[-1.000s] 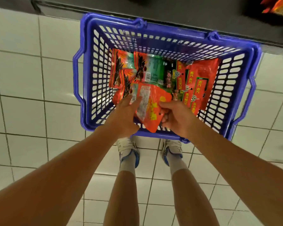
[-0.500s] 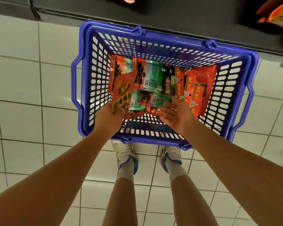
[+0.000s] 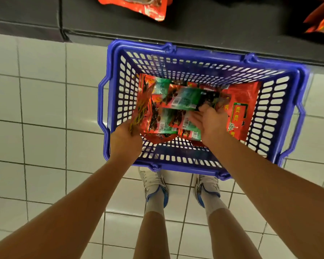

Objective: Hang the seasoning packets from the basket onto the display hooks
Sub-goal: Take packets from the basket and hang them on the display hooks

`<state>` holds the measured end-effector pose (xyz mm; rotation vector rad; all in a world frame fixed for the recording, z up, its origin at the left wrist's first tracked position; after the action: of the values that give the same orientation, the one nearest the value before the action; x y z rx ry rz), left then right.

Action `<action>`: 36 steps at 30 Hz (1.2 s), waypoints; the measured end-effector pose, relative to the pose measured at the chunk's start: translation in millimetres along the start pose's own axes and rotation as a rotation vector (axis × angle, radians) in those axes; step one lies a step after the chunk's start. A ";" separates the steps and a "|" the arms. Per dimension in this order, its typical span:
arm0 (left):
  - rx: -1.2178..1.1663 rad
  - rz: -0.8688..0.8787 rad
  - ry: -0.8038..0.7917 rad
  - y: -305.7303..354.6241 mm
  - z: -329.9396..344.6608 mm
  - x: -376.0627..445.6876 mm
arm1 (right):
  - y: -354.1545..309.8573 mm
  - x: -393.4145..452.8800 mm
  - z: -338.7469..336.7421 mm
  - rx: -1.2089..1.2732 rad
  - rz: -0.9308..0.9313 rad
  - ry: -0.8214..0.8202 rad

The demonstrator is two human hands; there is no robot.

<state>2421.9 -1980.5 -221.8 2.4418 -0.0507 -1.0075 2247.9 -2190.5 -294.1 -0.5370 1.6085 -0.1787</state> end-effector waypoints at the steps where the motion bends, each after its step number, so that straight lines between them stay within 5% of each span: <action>1: -0.014 0.034 -0.011 11.9 -1.4 -5.6 | -7.1 -14.0 -3.7 0.002 -0.003 -0.005; 6: 0.016 0.198 -0.052 80.6 -3.5 -37.1 | -37.2 -84.2 -25.5 -0.146 -0.032 -0.036; 11: -0.046 0.250 -0.435 129.4 15.0 -98.6 | -78.5 -169.9 -10.7 -0.296 -0.218 -0.198; 17: -0.095 0.402 -0.419 175.0 -23.4 -175.3 | -121.3 -245.1 -23.6 -0.322 -0.180 -0.266; 23: -0.231 0.299 -0.280 206.7 -72.8 -221.1 | -172.1 -316.2 -33.9 -0.392 -0.270 -0.450; 28: -0.473 0.059 -0.308 207.7 -102.0 -244.9 | -224.8 -352.5 -77.2 -0.517 -0.552 -0.269; 36: -0.661 0.118 -0.501 262.3 -191.7 -324.6 | -258.4 -456.9 -81.1 -0.108 -0.314 -0.563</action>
<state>2354.0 -2058.2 225.7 1.5467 -0.0231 -1.3062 2239.1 -2231.5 235.4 -0.8399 0.9851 -0.1564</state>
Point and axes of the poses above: each hand's wrist, its own x-axis towards the middle knuckle, its own z-axis out of the palm, y = z × x, the point moved 9 cm from there along x, towards the middle knuckle, and after that the axes turned 1 degree about -x, right-handed, at the moved point
